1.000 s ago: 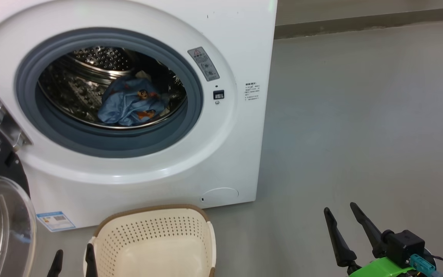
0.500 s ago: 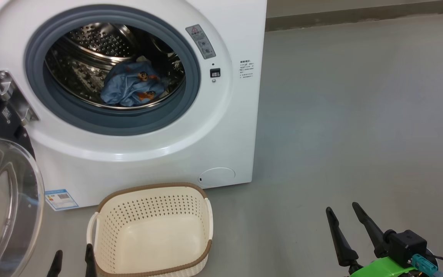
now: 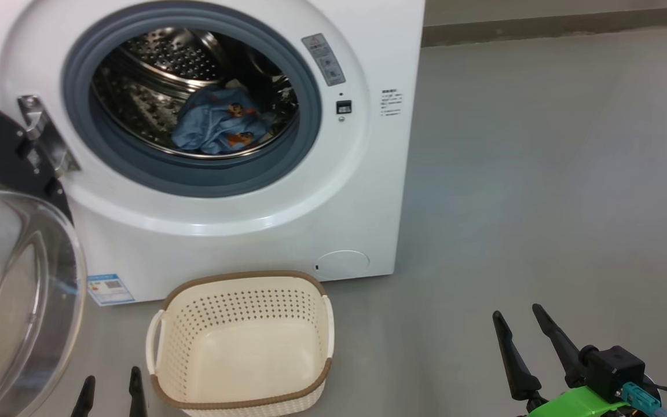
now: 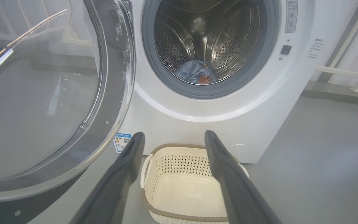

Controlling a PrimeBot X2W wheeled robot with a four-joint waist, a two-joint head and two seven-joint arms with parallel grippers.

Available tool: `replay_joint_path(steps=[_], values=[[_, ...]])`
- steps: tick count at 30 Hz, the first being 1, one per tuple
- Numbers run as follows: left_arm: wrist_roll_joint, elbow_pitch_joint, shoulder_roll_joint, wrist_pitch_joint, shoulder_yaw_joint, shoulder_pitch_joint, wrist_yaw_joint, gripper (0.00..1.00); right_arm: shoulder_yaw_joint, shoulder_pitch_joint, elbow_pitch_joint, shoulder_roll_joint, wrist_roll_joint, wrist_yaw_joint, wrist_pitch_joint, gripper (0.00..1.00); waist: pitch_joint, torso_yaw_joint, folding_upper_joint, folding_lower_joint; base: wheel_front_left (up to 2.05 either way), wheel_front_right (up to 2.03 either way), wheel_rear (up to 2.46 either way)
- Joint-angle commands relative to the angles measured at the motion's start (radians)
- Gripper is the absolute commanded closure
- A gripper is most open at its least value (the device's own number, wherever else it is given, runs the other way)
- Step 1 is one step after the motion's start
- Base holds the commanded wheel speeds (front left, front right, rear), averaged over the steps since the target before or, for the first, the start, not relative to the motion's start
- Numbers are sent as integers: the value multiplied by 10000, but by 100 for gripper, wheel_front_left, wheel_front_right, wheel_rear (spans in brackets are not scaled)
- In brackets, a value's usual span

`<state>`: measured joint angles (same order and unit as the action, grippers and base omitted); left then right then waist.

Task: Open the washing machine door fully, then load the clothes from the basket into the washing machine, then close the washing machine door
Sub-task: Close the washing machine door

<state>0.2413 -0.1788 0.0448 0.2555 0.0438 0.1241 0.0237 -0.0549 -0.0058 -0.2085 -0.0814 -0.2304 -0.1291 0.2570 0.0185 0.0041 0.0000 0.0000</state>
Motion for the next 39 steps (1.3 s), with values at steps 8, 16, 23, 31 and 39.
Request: replay_joint_path(steps=[8,16,23,31,39], values=[[-285,287,54,63,384,-237,45,0,-417,-390,186,-80,3,-16,48,0,136,1079,0,0,0,0,0],[-434,565,54,63,448,-60,-35,0,-474,-402,2,-109,-74,-16,48,0,365,2376,0,0,0,0,0],[-584,819,55,63,458,122,-73,0,-477,-328,-116,-54,-137,-16,48,0,540,3524,0,0,0,0,0],[-586,971,109,63,630,239,-164,0,-511,-315,-86,43,-158,-16,48,0,610,4497,0,0,0,0,0],[-349,1309,95,63,1052,364,-343,0,-926,-839,-319,23,-155,-16,48,0,336,4743,0,0,0,0,0]])
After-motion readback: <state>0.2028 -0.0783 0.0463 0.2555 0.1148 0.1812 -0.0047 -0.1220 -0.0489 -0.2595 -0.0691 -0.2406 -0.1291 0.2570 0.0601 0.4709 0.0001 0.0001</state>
